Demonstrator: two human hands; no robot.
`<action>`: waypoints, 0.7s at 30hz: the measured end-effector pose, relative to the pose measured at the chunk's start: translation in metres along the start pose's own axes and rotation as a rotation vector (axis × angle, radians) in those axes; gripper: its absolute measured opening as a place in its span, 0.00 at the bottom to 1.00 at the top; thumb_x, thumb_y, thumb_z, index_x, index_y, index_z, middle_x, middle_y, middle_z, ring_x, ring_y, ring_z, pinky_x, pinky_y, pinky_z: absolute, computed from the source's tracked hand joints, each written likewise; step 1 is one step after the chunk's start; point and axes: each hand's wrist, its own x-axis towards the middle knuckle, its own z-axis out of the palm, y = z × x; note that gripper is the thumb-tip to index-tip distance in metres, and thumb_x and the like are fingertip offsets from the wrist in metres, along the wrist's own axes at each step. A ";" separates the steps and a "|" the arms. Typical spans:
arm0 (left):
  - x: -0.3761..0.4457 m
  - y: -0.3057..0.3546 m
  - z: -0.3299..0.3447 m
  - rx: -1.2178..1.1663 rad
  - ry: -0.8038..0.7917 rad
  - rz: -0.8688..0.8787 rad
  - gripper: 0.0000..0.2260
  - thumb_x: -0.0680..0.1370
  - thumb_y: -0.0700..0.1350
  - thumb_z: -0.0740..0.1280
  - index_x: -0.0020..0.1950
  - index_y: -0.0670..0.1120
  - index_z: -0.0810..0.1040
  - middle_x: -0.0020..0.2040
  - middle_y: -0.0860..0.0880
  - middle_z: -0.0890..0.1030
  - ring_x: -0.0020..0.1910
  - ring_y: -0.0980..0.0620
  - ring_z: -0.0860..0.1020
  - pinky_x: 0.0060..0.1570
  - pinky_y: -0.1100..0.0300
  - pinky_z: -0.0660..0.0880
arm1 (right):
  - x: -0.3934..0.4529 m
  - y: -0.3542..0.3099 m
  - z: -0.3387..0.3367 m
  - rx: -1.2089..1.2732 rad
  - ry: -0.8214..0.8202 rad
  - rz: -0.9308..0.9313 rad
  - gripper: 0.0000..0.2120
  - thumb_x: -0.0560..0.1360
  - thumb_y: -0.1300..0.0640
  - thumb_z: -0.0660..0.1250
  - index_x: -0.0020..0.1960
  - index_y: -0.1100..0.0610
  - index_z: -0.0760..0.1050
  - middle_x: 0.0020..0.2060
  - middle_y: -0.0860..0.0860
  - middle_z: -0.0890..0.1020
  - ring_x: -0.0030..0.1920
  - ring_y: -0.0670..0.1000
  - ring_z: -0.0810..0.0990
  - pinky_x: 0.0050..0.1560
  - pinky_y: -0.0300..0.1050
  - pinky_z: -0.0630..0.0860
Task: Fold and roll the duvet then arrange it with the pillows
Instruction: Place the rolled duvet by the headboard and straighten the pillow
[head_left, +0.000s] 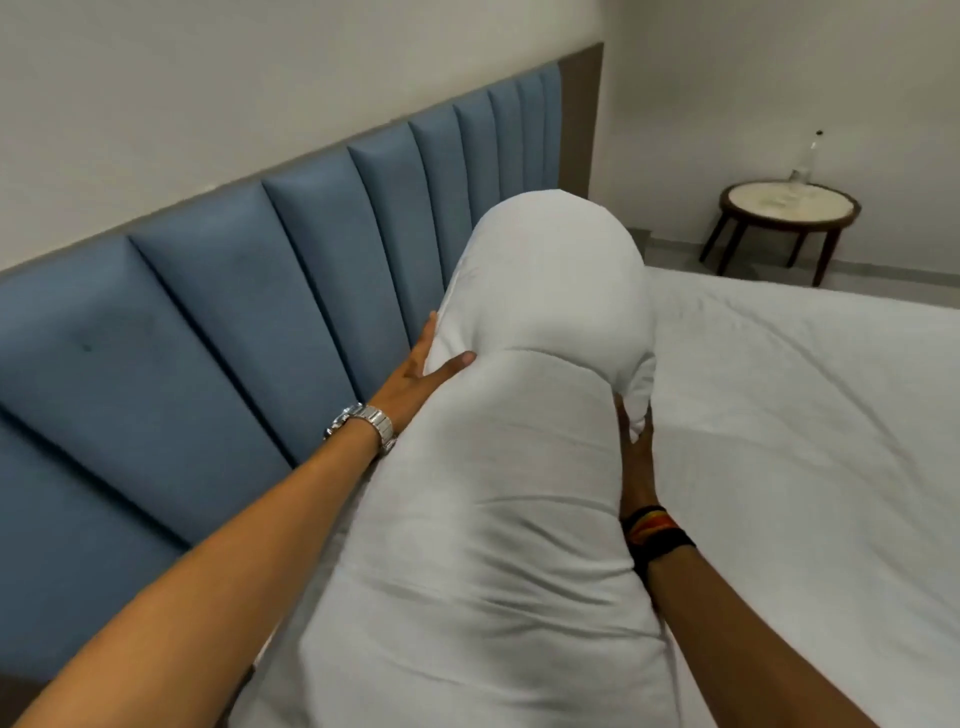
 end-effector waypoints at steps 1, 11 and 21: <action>0.015 -0.020 -0.002 0.016 -0.039 0.018 0.42 0.75 0.72 0.62 0.82 0.65 0.43 0.83 0.57 0.54 0.80 0.51 0.59 0.77 0.51 0.56 | 0.003 0.018 0.012 -0.001 0.053 0.027 0.39 0.78 0.43 0.71 0.82 0.47 0.56 0.71 0.49 0.73 0.64 0.48 0.75 0.49 0.27 0.76; 0.027 -0.248 0.020 0.558 -0.045 -0.107 0.41 0.70 0.82 0.49 0.76 0.73 0.32 0.83 0.53 0.34 0.82 0.44 0.38 0.77 0.34 0.41 | 0.019 0.135 0.134 -0.763 0.109 0.152 0.51 0.66 0.17 0.56 0.82 0.39 0.48 0.83 0.51 0.47 0.82 0.54 0.48 0.80 0.60 0.48; 0.058 -0.309 0.079 0.771 0.146 0.021 0.44 0.71 0.80 0.50 0.83 0.62 0.47 0.84 0.45 0.44 0.82 0.34 0.44 0.69 0.22 0.44 | 0.111 0.252 0.170 -1.624 -0.242 -0.093 0.40 0.73 0.20 0.40 0.79 0.34 0.31 0.80 0.49 0.31 0.80 0.60 0.30 0.70 0.80 0.37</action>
